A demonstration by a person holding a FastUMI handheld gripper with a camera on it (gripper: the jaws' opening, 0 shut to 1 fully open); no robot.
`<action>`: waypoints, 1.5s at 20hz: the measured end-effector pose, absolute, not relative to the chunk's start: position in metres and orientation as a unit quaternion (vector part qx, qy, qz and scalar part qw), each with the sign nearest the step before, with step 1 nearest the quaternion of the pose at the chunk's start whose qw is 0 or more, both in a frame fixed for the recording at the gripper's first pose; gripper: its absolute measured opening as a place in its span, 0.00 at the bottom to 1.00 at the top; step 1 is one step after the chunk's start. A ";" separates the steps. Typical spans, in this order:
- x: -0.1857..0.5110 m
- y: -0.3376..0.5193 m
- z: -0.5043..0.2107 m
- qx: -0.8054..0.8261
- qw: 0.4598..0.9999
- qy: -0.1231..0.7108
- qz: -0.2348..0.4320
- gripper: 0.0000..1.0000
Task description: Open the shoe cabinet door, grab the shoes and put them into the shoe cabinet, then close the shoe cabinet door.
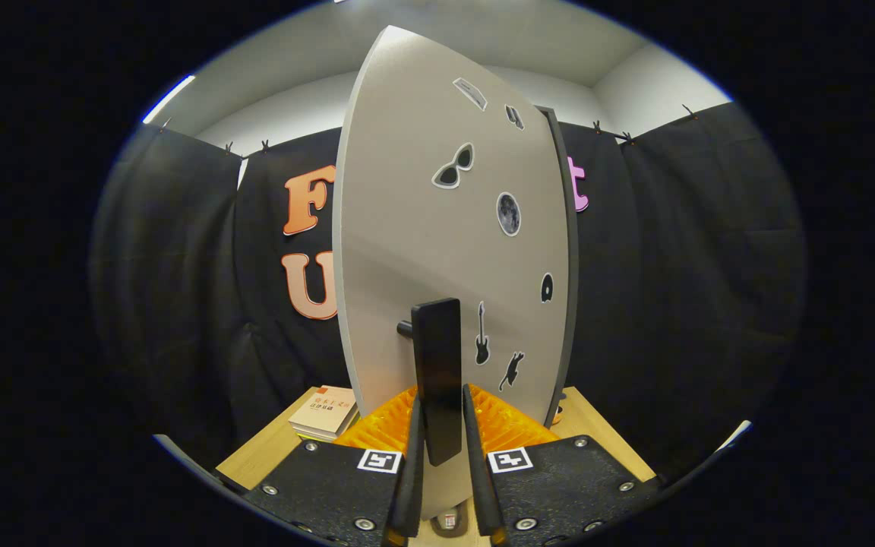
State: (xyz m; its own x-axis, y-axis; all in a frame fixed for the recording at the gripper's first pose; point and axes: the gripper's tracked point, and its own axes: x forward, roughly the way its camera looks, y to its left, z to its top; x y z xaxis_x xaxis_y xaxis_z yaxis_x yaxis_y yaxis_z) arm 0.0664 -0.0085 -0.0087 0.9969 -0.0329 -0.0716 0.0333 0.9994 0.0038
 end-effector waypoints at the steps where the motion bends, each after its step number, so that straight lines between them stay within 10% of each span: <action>1: 0.062 -0.016 -0.009 -0.001 0.999 0.036 -0.021 0.27; 30: 0.001 -0.191 -0.024 0.004 0.996 0.040 -0.083 0.20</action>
State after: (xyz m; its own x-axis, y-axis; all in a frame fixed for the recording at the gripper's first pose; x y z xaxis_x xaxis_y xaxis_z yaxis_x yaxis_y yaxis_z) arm 0.0008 -0.1906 -0.0242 0.9832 -0.1644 -0.0794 0.1651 0.9863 0.0020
